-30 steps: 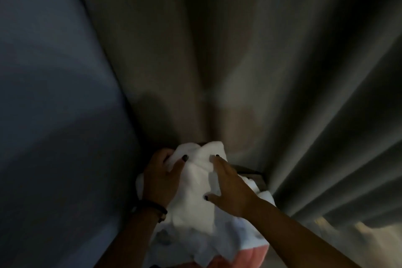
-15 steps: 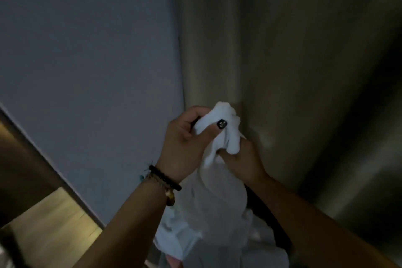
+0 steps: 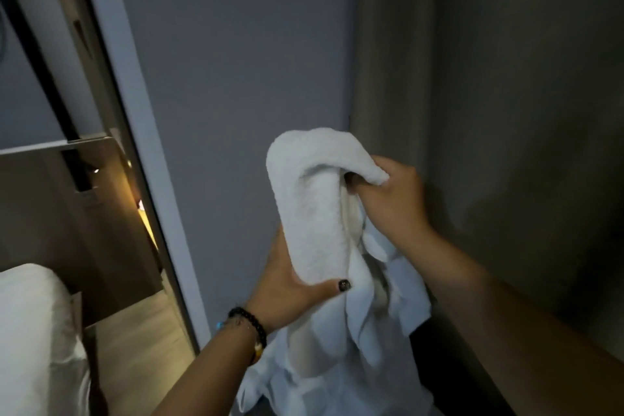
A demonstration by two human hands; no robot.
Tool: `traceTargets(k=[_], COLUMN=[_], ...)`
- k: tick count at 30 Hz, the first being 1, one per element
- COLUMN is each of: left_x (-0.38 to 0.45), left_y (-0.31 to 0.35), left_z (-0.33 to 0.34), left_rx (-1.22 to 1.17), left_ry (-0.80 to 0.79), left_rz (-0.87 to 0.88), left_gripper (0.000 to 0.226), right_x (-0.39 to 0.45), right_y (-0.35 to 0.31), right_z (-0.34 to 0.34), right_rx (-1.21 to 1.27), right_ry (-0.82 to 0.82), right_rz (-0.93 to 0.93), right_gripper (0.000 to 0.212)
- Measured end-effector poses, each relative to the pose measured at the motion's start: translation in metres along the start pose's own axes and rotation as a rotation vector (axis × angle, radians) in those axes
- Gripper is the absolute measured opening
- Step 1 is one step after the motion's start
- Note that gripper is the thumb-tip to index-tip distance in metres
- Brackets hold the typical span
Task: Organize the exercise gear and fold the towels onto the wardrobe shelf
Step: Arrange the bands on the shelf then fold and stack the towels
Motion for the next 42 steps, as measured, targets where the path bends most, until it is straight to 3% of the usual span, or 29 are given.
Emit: traceTargets(k=[2, 4, 5, 8, 11, 14, 18, 19, 22, 25, 28, 31, 35, 37, 42], left_x=[-0.001, 0.002, 0.003, 0.004, 0.005, 0.011, 0.017, 0.017, 0.011, -0.004, -0.013, -0.026, -0.045, -0.055, -0.07], left_y=[-0.009, -0.008, -0.005, 0.003, 0.027, 0.062, 0.088, 0.09, 0.086, 0.084, 0.079, 0.061, 0.041, 0.026, 0.004], left_z=[0.001, -0.013, -0.022, -0.045, -0.058, -0.065, -0.071, -0.071, -0.065, -0.074, -0.084, -0.093, -0.126, -0.141, -0.17], left_rx=[-0.029, -0.098, -0.15, -0.403, -0.615, -0.71, -0.795, -0.81, -0.774, -0.576, -0.376, -0.469, -0.517, -0.555, -0.577], left_ry=[0.048, 0.193, 0.265, 0.387, 0.42, 0.39, 0.369, 0.364, 0.33, 0.382, 0.274, 0.206, 0.47, 0.592, 0.618], left_rz=[-0.05, -0.074, -0.077, -0.104, -0.11, -0.052, -0.017, -0.027, -0.056, -0.043, -0.006, -0.08, -0.083, -0.118, -0.161], left_gripper=[0.089, 0.052, 0.045, 0.046, 0.041, 0.043, 0.045, 0.046, 0.05, 0.045, 0.073, 0.104, 0.078, 0.08, 0.073], right_x=[0.0, 0.0, 0.0, -0.003, -0.024, -0.045, -0.066, -0.071, -0.074, -0.076, -0.087, -0.091, -0.083, -0.083, -0.096], right_y=[-0.024, -0.045, -0.053, -0.054, -0.03, -0.004, 0.013, 0.011, 0.003, -0.006, -0.009, -0.014, -0.019, -0.024, -0.025], right_z=[0.007, 0.014, 0.016, 0.018, 0.031, 0.032, 0.045, 0.05, 0.061, 0.07, 0.084, 0.103, 0.117, 0.121, 0.143], right_rx=[0.112, 0.19, 0.233, 0.385, 0.361, 0.264, 0.327, 0.344, 0.36, 0.339, 0.52, 0.581, 0.395, 0.388, 0.385], right_ry=[-0.018, -0.07, -0.086, -0.146, -0.284, -0.336, -0.477, -0.51, -0.51, -0.489, -0.558, -0.61, -0.444, -0.369, -0.328], right_rz=[-0.024, -0.069, -0.093, -0.098, -0.08, -0.021, 0.17, 0.188, 0.174, 0.148, 0.238, 0.282, 0.232, 0.218, 0.259], right_gripper=[0.024, 0.016, 0.018, 0.033, 0.058, 0.092, 0.13, 0.126, 0.079, 0.05, 0.032, 0.028, 0.02, 0.013, 0.012])
Point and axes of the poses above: each hand's wrist, its own x-axis towards the middle knuckle, its own z-axis out of the palm, y = z × x, the point moved 10 cm from there along x, towards the middle knuckle, and after that the axes turned 4 degrees about -x, right-handed, at the moved point
